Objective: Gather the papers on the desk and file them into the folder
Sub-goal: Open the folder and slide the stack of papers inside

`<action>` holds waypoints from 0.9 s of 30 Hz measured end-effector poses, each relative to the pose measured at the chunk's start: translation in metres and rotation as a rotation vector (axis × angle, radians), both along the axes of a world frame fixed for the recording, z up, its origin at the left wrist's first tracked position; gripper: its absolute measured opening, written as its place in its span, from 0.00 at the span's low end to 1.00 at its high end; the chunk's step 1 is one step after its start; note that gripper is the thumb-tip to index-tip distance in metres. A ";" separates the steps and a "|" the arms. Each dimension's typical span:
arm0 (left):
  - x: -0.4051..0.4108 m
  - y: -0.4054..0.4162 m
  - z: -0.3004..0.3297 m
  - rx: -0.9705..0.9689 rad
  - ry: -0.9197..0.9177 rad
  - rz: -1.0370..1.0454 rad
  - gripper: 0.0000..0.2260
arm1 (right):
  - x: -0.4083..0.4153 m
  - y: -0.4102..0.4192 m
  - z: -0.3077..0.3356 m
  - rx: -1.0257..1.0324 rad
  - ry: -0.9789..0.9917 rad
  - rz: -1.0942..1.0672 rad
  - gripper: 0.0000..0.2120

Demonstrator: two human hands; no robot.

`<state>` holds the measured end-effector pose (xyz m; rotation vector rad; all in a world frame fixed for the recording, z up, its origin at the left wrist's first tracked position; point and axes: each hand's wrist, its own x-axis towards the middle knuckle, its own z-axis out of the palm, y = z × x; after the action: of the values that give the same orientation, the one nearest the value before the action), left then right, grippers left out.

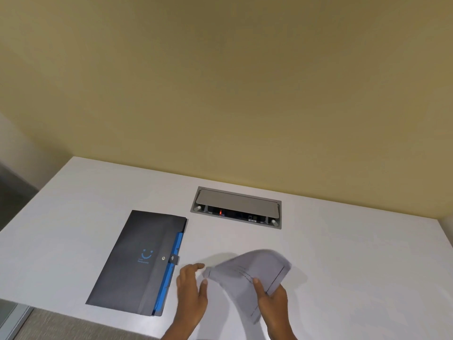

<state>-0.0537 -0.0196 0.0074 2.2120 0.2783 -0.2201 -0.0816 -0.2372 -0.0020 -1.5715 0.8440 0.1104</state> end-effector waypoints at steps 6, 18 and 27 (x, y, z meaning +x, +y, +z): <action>0.004 0.067 -0.019 0.478 0.018 0.084 0.24 | -0.007 -0.010 -0.006 -0.045 0.042 -0.092 0.10; 0.004 0.125 -0.049 0.782 0.259 -0.140 0.48 | -0.037 -0.024 -0.025 -0.147 0.198 -0.135 0.09; 0.016 0.120 -0.041 0.708 0.237 -0.115 0.42 | -0.044 -0.021 -0.020 -0.174 0.216 -0.122 0.12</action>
<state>-0.0381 0.1007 -0.0333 2.9098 0.4043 -0.5116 -0.1259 -0.2584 -0.0221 -1.6858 1.1416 0.1229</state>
